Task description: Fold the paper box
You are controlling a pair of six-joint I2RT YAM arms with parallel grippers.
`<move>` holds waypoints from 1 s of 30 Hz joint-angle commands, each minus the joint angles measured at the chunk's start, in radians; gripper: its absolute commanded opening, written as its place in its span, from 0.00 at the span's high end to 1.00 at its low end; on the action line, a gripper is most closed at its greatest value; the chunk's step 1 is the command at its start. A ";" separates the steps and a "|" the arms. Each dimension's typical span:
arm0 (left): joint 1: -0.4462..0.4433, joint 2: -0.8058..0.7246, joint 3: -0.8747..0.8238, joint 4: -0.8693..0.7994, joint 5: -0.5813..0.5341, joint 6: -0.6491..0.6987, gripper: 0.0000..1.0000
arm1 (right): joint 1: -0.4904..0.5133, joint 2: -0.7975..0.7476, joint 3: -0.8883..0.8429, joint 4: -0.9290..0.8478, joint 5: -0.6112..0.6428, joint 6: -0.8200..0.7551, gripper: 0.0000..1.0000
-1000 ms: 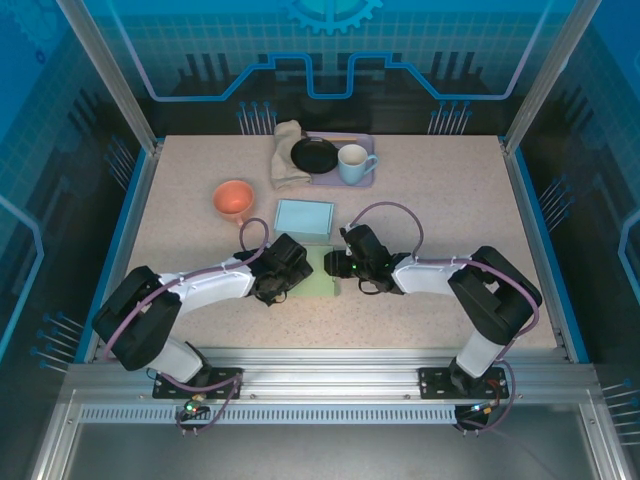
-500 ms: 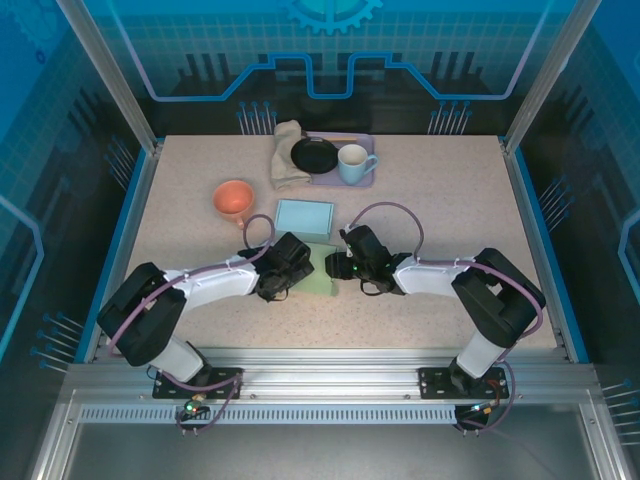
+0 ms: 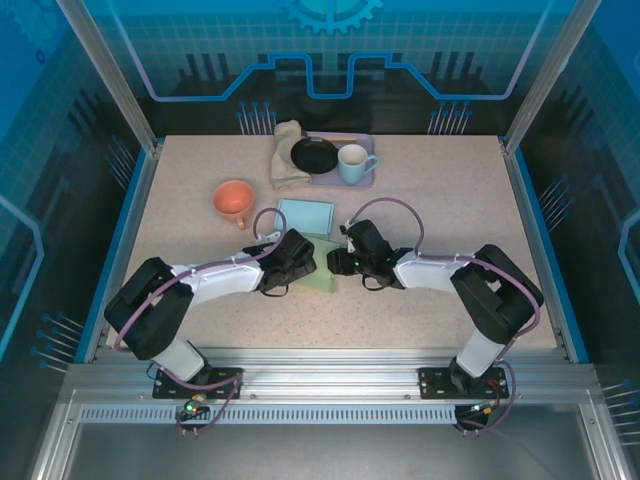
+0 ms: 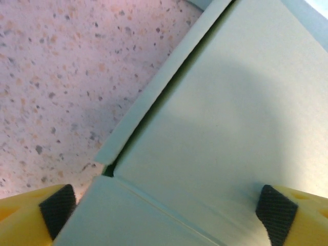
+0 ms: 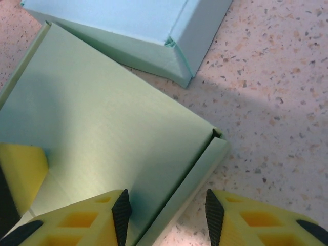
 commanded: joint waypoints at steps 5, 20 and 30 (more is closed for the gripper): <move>-0.007 -0.121 -0.057 -0.142 -0.086 0.139 0.01 | -0.058 0.104 0.028 -0.116 -0.003 -0.098 0.56; 0.031 0.004 0.048 -0.063 0.008 0.124 0.01 | -0.065 0.098 0.024 -0.115 -0.035 -0.123 0.57; 0.060 -0.111 0.035 -0.015 0.042 0.178 0.01 | -0.068 0.095 0.015 -0.112 -0.043 -0.151 0.57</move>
